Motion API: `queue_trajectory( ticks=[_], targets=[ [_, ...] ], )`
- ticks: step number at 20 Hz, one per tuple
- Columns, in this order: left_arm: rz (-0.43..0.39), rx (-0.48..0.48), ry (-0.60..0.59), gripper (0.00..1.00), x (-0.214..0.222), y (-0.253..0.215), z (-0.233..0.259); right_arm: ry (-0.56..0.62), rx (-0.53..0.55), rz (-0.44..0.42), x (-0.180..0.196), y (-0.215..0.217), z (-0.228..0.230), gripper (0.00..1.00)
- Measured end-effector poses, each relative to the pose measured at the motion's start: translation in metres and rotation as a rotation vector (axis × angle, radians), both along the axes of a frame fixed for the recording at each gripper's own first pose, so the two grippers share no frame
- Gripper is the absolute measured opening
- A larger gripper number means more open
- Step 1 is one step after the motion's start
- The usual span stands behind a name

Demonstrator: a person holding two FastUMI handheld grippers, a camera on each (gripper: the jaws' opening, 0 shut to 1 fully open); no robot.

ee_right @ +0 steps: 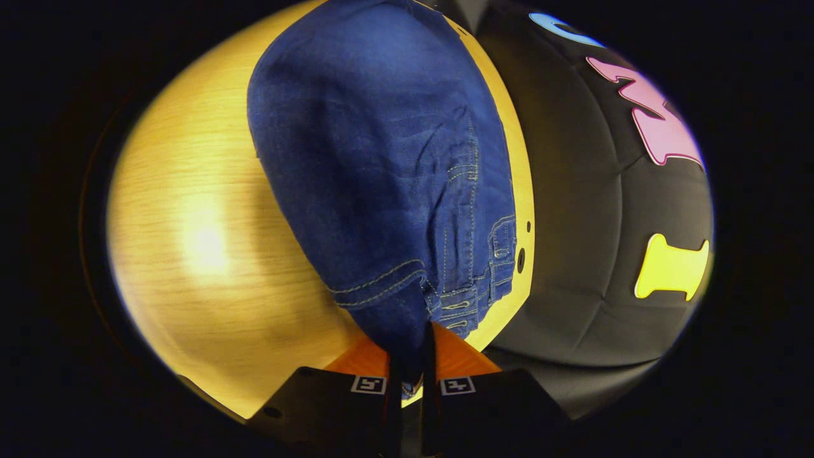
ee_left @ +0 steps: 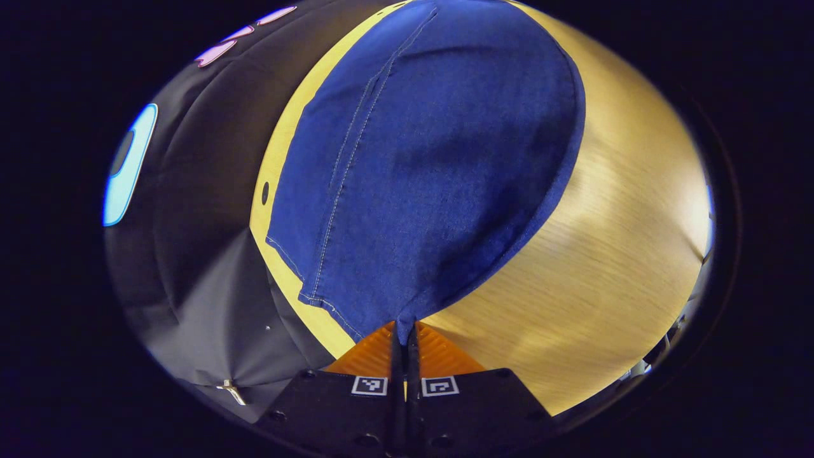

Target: Grasp the waist and the cuffs of the jeans and fold them to make the two legs overlap; first hold the waist and fold one-third of the jeans toward the cuffs, then hold the cuffs and fold the remaining one-third in the same direction to finish folding.

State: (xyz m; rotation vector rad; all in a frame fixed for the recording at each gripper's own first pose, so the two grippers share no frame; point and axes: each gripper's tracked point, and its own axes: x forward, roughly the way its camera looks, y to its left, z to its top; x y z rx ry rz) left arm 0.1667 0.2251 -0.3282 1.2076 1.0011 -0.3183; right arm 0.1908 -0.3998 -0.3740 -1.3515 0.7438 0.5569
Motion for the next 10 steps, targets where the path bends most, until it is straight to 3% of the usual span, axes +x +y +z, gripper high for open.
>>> queue_trajectory(
  ticks=[3, 6, 10],
  targets=[
    [0.034, -0.018, 0.015, 0.06, -0.001, 0.0, -0.001, 0.074, 0.031, -0.021, -0.007, 0.004, 0.0, 0.1],
    [0.19, -0.12, -0.019, 0.05, -0.002, -0.005, -0.001, 0.099, 0.026, -0.009, -0.007, 0.003, 0.003, 0.1],
    [0.395, -0.293, -0.021, 0.06, -0.002, -0.014, 0.001, 0.073, 0.101, -0.07, 0.0, 0.008, 0.038, 0.1]
  ],
)
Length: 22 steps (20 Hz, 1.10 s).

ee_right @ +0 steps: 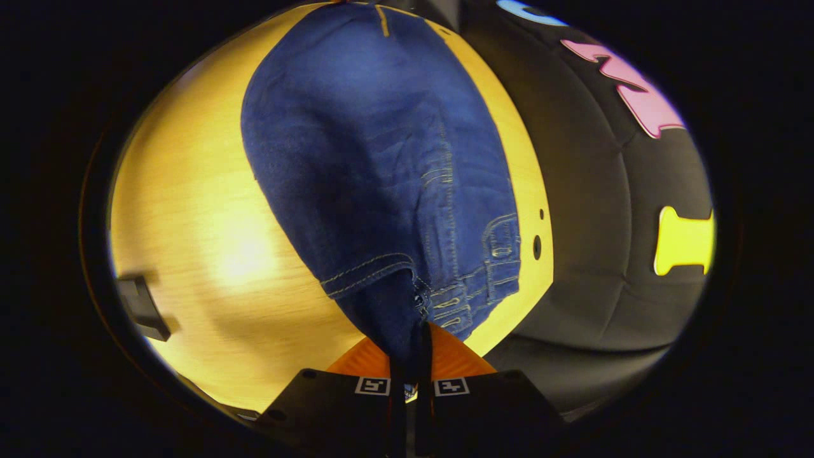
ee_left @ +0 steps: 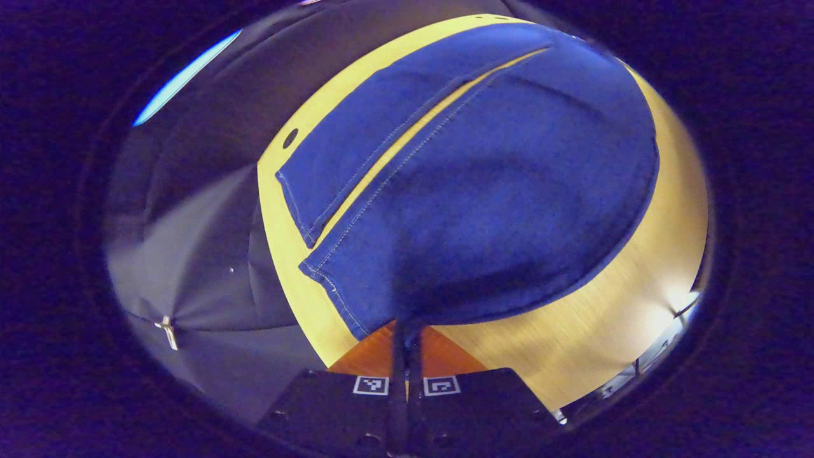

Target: Grasp the waist and the cuffs of the jeans and fold them to make the two legs overlap; first hold the waist and fold one-third of the jeans toward the cuffs, then hold the cuffs and fold the remaining one-third in the same direction to finish folding.

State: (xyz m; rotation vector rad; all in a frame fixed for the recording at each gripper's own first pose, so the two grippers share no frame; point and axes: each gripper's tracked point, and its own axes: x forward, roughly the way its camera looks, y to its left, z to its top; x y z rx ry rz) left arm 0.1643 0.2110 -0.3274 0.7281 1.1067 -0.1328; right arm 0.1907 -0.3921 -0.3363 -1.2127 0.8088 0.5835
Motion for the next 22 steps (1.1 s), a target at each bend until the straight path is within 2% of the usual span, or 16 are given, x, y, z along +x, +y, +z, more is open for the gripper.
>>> queue_trajectory(
  ticks=[4, 7, 10, 12, 16, 18, 20, 22],
  targets=[
    [0.192, -0.163, -0.091, 0.06, 0.013, -0.015, 0.017, -0.091, 0.107, -0.095, 0.029, 0.016, 0.071, 0.1],
    [0.354, -0.351, -0.162, 0.05, 0.038, -0.032, 0.037, -0.137, 0.23, -0.212, 0.062, 0.03, 0.119, 0.1],
    [0.506, -0.516, -0.213, 0.05, 0.069, -0.048, 0.069, -0.143, 0.357, -0.371, 0.113, 0.038, 0.137, 0.1],
    [0.571, -0.567, -0.208, 0.06, 0.085, -0.052, 0.095, -0.124, 0.38, -0.459, 0.139, 0.037, 0.136, 0.1],
    [0.671, -0.624, -0.187, 0.07, 0.101, -0.039, 0.117, -0.077, 0.437, -0.649, 0.187, 0.03, 0.106, 0.1],
    [0.702, -0.598, -0.193, 0.06, 0.108, -0.032, 0.129, -0.047, 0.496, -0.782, 0.201, 0.025, 0.089, 0.1],
    [0.702, -0.543, -0.211, 0.06, 0.116, -0.027, 0.148, -0.01, 0.54, -0.89, 0.208, 0.025, 0.077, 0.1],
    [0.678, -0.518, -0.209, 0.07, 0.116, -0.038, 0.174, 0.02, 0.543, -0.936, 0.209, 0.026, 0.067, 0.13]
  ],
)
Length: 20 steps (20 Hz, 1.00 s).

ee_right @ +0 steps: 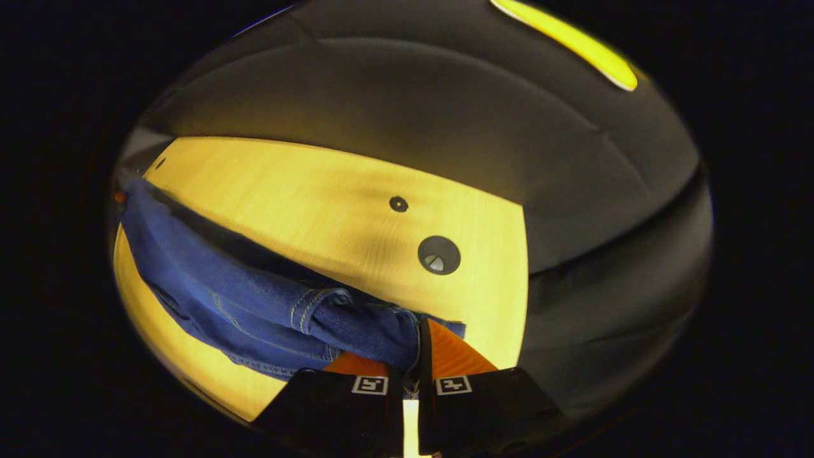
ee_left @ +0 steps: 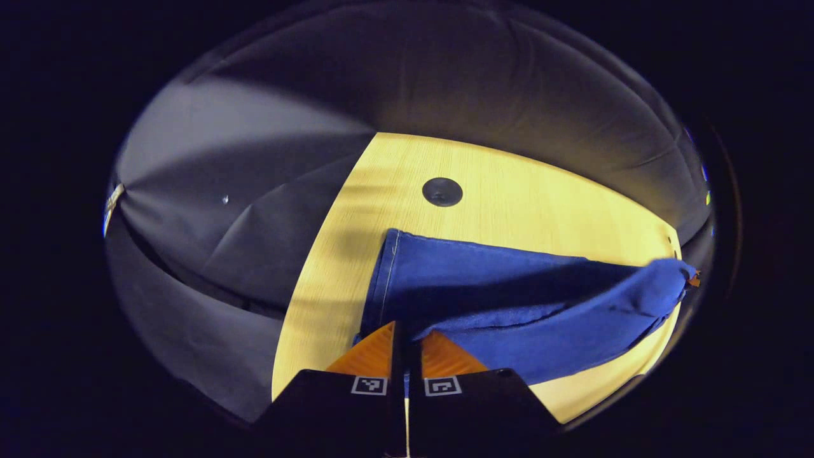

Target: Grasp the waist and the cuffs of the jeans and fold them to make the two legs overlap; first hold the waist and fold one-third of the jeans toward the cuffs, then hold the cuffs and fold the remaining one-third in the same direction to finish folding.

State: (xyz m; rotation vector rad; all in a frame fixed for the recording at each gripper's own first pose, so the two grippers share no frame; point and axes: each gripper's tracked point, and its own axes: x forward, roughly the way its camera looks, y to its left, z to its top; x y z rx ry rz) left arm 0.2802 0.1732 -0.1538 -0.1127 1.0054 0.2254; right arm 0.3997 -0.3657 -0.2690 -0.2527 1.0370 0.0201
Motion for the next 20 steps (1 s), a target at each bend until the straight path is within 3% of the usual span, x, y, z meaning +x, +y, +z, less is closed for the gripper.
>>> queue_trajectory(
  ticks=[3, 6, 7, 11, 15, 17, 20],
  targets=[
    [-0.038, 0.032, -0.077, 0.22, 0.012, -0.031, 0.04, -0.037, -0.047, 0.033, -0.002, 0.002, 0.003, 0.32],
    [-0.092, 0.053, -0.204, 0.78, 0.007, -0.068, 0.098, -0.098, -0.011, -0.017, -0.016, 0.003, 0.019, 1.0],
    [-0.103, 0.085, -0.238, 0.96, -0.004, -0.076, 0.119, -0.137, -0.006, -0.041, -0.024, 0.001, 0.031, 0.98],
    [-0.13, 0.175, -0.387, 0.96, -0.048, -0.124, 0.166, -0.298, 0.052, -0.186, -0.051, -0.011, 0.067, 0.98],
    [-0.111, 0.113, -0.462, 0.96, -0.098, -0.152, 0.194, -0.363, 0.175, -0.426, -0.071, -0.025, 0.051, 0.98],
    [-0.067, 0.079, -0.491, 0.96, -0.116, -0.181, 0.204, -0.36, 0.226, -0.52, -0.073, -0.032, 0.031, 0.98],
    [-0.071, 0.032, -0.526, 0.96, -0.138, -0.215, 0.216, -0.373, 0.264, -0.641, -0.072, -0.049, 0.012, 0.99]
  ],
)
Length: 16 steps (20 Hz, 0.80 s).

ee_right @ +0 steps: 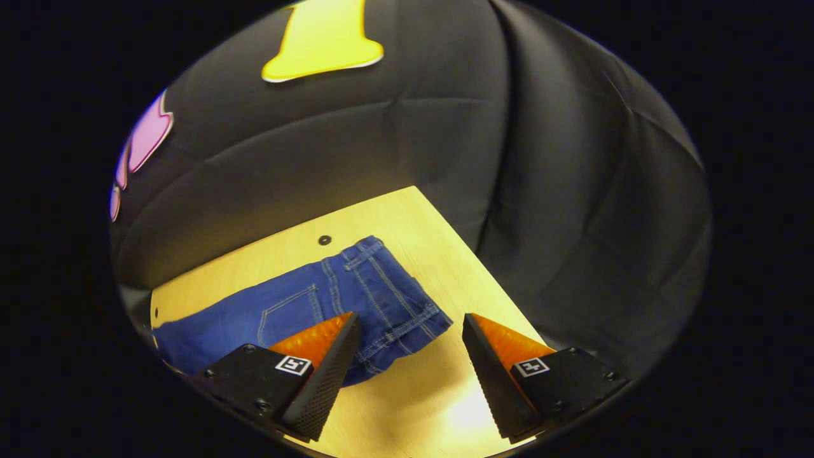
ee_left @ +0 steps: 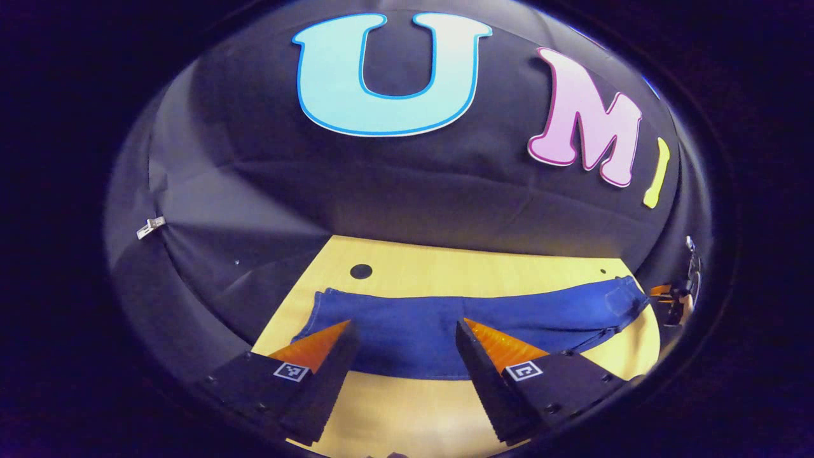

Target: Grasp the waist and the cuffs of the jeans and fold them to make the two legs overlap; first hold the waist and fold one-third of the jeans toward the cuffs, then hold the cuffs and fold the remaining one-third in the same direction to finish folding.

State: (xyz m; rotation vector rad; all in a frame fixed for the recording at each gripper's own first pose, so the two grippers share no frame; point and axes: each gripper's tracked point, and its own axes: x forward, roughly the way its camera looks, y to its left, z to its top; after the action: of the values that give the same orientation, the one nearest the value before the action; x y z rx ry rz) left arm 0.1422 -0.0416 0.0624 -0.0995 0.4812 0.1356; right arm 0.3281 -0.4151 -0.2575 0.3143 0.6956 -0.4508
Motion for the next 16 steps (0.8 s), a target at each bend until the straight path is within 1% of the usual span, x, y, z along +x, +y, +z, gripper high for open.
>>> queue_trajectory(
  ticks=[1, 2, 3, 6, 9, 10, 11, 12, 13, 14, 15, 16],
  targets=[
    [-0.018, 0.018, -0.006, 0.96, -0.003, -0.004, 0.003, -0.012, 0.031, -0.033, 0.001, -0.003, -0.004, 0.99],
    [-0.032, 0.055, -0.031, 0.96, -0.005, -0.011, 0.009, -0.013, 0.053, -0.061, -0.003, -0.009, -0.005, 0.99],
    [-0.057, 0.088, -0.04, 0.96, -0.005, -0.016, 0.013, -0.007, 0.069, -0.075, -0.004, -0.01, -0.008, 0.99],
    [-0.121, 0.12, 0.007, 0.96, -0.007, -0.038, 0.005, 0.017, 0.091, -0.061, -0.005, -0.008, -0.012, 0.99],
    [-0.151, 0.079, 0.01, 0.96, -0.005, -0.059, 0.0, 0.025, 0.087, -0.058, -0.006, -0.005, -0.008, 0.99],
    [-0.149, 0.064, 0.009, 0.96, -0.004, -0.064, -0.002, -0.011, 0.061, -0.058, -0.001, -0.01, -0.008, 0.92],
    [-0.15, 0.047, 0.01, 0.96, -0.003, -0.07, -0.005, -0.008, 0.064, -0.048, -0.002, -0.009, -0.007, 0.99],
    [-0.15, 0.036, 0.011, 0.97, -0.002, -0.074, -0.007, -0.021, 0.063, -0.046, -0.004, -0.006, -0.006, 0.98],
    [-0.152, 0.025, 0.015, 0.97, -0.002, -0.079, -0.01, -0.028, 0.066, -0.043, -0.004, -0.006, -0.004, 0.89],
    [-0.156, 0.018, 0.018, 0.96, -0.001, -0.083, -0.013, -0.035, 0.068, -0.04, -0.004, -0.008, -0.001, 0.94],
    [-0.16, 0.01, 0.021, 0.96, -0.001, -0.087, -0.016, -0.045, 0.088, -0.032, -0.001, -0.008, 0.003, 0.9],
    [-0.166, 0.005, 0.024, 0.96, -0.001, -0.091, -0.018, -0.056, 0.107, -0.027, -0.001, -0.002, -0.001, 0.72]
  ],
)
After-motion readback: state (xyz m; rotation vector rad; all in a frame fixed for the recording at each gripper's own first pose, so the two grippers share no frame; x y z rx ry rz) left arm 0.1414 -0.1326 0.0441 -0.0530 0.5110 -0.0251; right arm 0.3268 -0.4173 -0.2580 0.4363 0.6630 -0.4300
